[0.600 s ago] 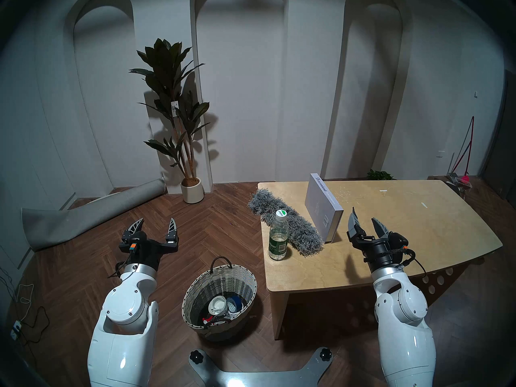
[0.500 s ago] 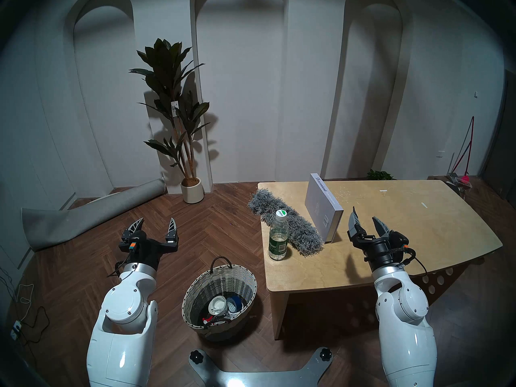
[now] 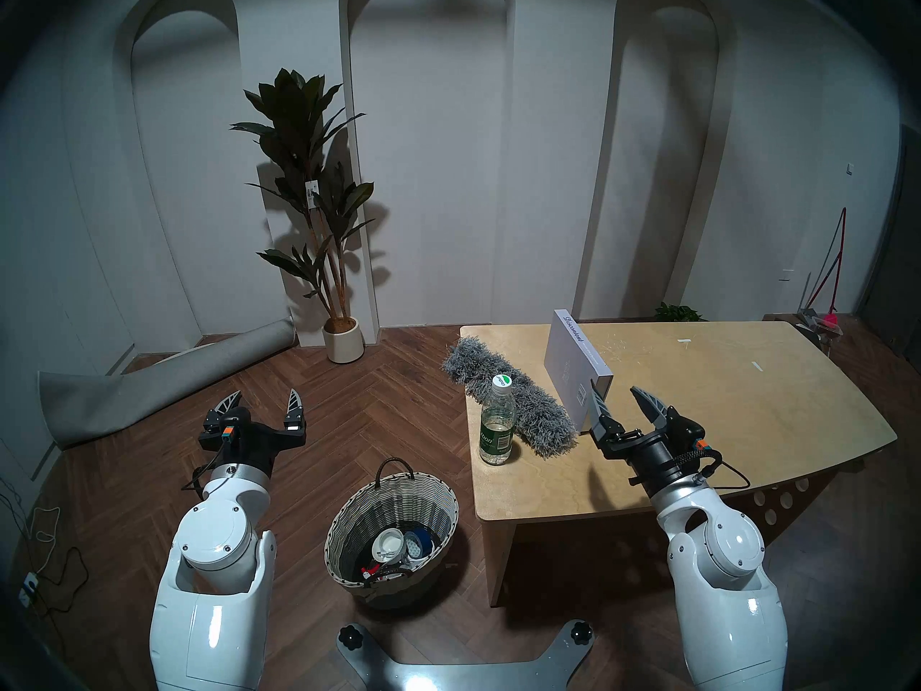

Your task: Load the items into the basket from the rear

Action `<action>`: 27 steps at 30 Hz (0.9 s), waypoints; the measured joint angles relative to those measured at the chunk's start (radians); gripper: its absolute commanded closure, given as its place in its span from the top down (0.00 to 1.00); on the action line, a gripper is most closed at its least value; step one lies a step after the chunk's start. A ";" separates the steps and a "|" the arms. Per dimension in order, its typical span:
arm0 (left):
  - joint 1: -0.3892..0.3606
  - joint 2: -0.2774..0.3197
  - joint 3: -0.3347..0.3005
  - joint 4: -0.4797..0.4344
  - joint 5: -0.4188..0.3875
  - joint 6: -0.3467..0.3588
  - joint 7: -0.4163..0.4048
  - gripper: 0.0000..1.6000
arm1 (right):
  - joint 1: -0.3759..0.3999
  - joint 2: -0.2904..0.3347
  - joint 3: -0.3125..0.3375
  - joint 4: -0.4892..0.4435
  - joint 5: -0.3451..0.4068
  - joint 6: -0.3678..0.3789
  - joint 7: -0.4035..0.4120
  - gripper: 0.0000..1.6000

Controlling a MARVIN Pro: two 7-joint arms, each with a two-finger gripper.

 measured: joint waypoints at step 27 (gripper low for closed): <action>-0.020 0.229 0.132 0.029 -0.264 -0.026 -0.451 1.00 | 0.142 0.041 0.139 0.089 0.091 0.136 -0.067 1.00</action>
